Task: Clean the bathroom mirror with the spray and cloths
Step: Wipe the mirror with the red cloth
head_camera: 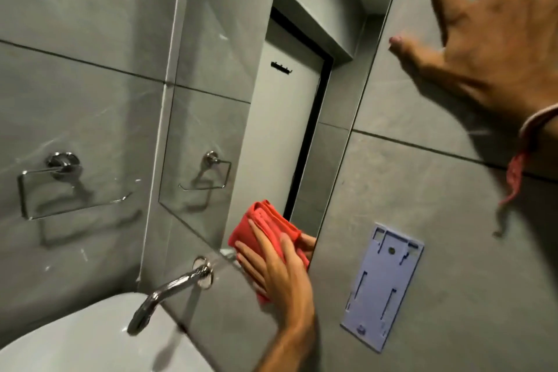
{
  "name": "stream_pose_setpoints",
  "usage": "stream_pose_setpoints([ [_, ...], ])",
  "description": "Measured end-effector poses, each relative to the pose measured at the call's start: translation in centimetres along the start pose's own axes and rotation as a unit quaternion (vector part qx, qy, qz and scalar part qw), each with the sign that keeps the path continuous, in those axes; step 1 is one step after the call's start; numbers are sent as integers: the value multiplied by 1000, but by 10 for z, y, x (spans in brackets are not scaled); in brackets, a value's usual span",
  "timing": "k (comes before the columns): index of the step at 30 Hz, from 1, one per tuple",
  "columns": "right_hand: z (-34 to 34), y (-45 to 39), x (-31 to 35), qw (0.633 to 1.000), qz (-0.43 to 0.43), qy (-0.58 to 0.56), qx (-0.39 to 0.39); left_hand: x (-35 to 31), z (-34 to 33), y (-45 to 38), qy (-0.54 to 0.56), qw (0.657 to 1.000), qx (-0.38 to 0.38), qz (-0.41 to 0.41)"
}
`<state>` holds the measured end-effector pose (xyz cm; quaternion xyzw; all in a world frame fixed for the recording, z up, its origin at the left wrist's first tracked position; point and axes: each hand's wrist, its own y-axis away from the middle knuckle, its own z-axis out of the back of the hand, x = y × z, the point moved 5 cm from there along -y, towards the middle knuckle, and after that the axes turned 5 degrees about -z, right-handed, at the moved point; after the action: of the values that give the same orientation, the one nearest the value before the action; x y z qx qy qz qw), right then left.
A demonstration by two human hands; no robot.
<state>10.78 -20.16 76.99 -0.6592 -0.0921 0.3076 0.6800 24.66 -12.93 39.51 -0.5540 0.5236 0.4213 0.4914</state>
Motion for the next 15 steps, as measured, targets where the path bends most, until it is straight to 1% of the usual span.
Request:
stream_pose_setpoints([
  [2,10,2,3,1000,22,8,12,-28,-14,20,32,999,7,9],
  [3,13,5,3,1000,19,-9,21,-47,-16,23,59,998,11,0],
  [5,28,-3,-1,995,-15,-89,30,-113,-27,18,121,989,21,-80],
  [7,45,-10,-6,972,-62,-224,24,-184,-36,10,155,969,30,-191],
  [9,59,-16,-18,930,-99,-353,-1,-260,-46,1,181,937,45,-296],
  [10,68,-20,-24,916,-104,-387,-24,-300,-50,-5,196,919,59,-338],
  [12,86,-27,-43,892,-114,-431,-68,-376,-59,-9,229,877,116,-407],
  [14,98,-38,-62,861,-135,-483,-79,-441,-64,-5,244,827,175,-474],
  [15,101,-43,-70,838,-148,-519,-74,-466,-65,3,250,799,204,-507],
])
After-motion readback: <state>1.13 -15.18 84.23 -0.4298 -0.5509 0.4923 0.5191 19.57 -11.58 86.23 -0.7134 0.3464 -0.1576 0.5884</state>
